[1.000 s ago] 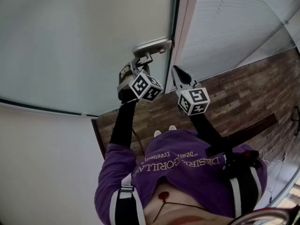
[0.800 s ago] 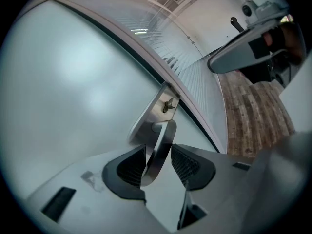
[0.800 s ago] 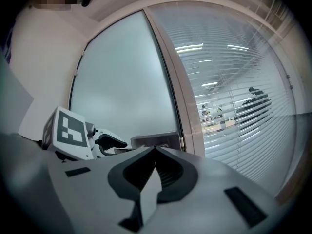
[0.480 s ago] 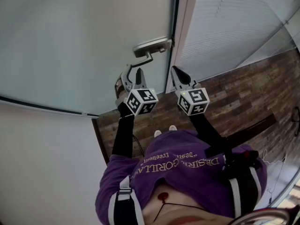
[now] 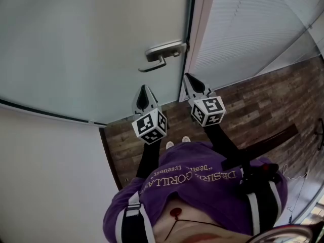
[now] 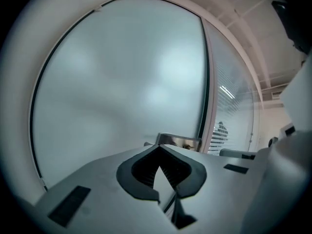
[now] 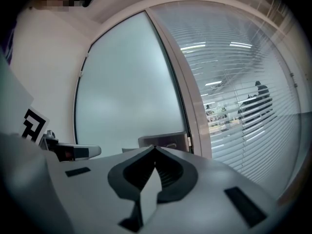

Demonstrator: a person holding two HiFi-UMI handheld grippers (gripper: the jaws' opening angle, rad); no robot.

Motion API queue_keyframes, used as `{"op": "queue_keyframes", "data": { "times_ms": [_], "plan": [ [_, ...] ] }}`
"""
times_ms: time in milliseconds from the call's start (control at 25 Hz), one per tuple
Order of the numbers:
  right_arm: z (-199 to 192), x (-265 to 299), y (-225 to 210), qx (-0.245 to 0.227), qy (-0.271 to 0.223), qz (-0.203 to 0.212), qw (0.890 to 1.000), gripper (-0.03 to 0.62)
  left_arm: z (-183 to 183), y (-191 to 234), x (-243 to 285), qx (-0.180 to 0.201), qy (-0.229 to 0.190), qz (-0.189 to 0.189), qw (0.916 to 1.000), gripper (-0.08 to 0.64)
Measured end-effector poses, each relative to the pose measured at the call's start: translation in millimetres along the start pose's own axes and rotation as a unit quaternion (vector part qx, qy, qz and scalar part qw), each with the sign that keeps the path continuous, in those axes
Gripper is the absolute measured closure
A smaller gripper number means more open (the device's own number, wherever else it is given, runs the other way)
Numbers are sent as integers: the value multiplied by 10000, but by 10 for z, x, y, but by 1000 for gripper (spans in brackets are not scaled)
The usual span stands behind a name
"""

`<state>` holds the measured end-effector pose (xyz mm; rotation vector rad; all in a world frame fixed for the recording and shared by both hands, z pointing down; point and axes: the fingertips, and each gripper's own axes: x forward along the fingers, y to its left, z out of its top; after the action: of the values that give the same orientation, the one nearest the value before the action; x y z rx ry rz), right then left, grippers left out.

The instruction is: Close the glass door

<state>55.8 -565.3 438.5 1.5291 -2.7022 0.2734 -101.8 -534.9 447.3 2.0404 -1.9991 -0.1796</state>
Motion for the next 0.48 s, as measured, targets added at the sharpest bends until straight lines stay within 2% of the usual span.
{"op": "queue_keyframes", "data": {
  "times_ms": [80,360,480],
  "plan": [
    [0,-6,6,7,-15,10,10000,601,7,-13,-17,-41,-84,5,10000,558],
    [1,-69,46,-2,-29,45,10000,601,64,-147,-76,441,-194,-116,9988,558],
    [-1,-74,45,14,-39,48,10000,601,53,-159,-69,478,-162,-133,9986,560]
  ]
}}
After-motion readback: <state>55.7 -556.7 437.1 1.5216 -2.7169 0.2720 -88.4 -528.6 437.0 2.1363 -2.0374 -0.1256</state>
